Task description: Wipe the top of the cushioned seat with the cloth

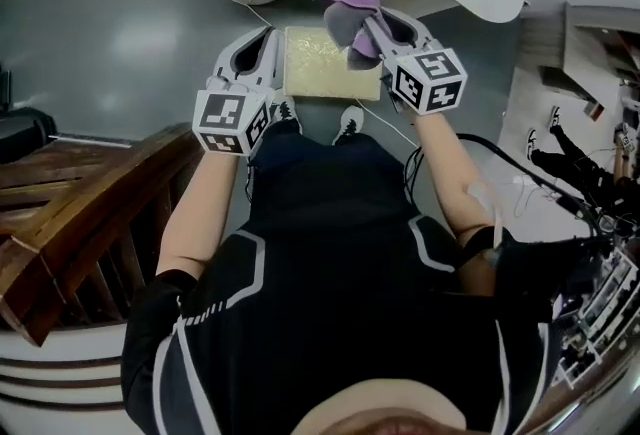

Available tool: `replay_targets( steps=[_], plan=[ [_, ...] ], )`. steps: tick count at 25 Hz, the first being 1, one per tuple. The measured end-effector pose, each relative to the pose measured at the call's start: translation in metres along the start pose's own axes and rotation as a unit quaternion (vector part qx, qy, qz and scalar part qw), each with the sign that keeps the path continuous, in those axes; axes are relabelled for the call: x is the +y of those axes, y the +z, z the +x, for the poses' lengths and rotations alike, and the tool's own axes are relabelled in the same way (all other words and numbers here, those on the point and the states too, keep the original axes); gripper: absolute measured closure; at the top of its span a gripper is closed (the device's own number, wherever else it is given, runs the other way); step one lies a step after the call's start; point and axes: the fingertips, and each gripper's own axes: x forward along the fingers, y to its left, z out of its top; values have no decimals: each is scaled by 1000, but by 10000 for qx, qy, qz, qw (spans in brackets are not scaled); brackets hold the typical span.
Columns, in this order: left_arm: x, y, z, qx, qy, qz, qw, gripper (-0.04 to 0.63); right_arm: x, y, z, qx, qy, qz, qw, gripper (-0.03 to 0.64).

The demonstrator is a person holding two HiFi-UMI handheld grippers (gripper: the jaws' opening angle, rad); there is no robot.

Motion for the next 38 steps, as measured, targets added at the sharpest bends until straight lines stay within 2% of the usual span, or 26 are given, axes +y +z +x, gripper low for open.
replay_targets(
  steps=[3, 5, 9, 11, 14, 23, 27, 29, 32, 34, 38],
  plan=[
    [13, -41, 10, 480, -52, 496, 9976, 591, -2, -47, 41, 373, -57, 316, 9988, 532],
    [20, -67, 16, 792, -26, 515, 9955, 591, -3, -75, 70, 641, -1, 349, 9973, 532],
    [26, -121, 22, 1119, 140, -38, 9936, 591, 4, -133, 124, 1056, 277, 300, 9936, 532],
    [40, -152, 32, 1256, 497, -455, 9898, 592, -1, -166, 151, 1318, 322, 285, 9903, 532],
    [58, -195, 39, 1423, 1001, -991, 9798, 592, -4, -215, 189, 1637, 369, 284, 9854, 534],
    [72, -295, 41, 2032, 1272, -1251, 9627, 591, 3, -332, 296, 2376, 427, 248, 9701, 535],
    [83, -317, 44, 2224, 1233, -1037, 9616, 592, -3, -363, 324, 2529, 217, 483, 9660, 535],
    [87, -324, 47, 2237, 1336, -1121, 9589, 591, -6, -373, 331, 2591, 120, 472, 9646, 535],
    [78, -331, 54, 2275, 1306, -1271, 9566, 592, -5, -379, 326, 2635, 218, 224, 9641, 538],
    [69, -331, 65, 2325, 1165, -1172, 9585, 591, -8, -379, 322, 2699, 322, 88, 9623, 538],
    [50, -321, 88, 2265, 889, -1000, 9648, 592, -23, -382, 313, 2807, 291, 252, 9590, 540]
  ],
)
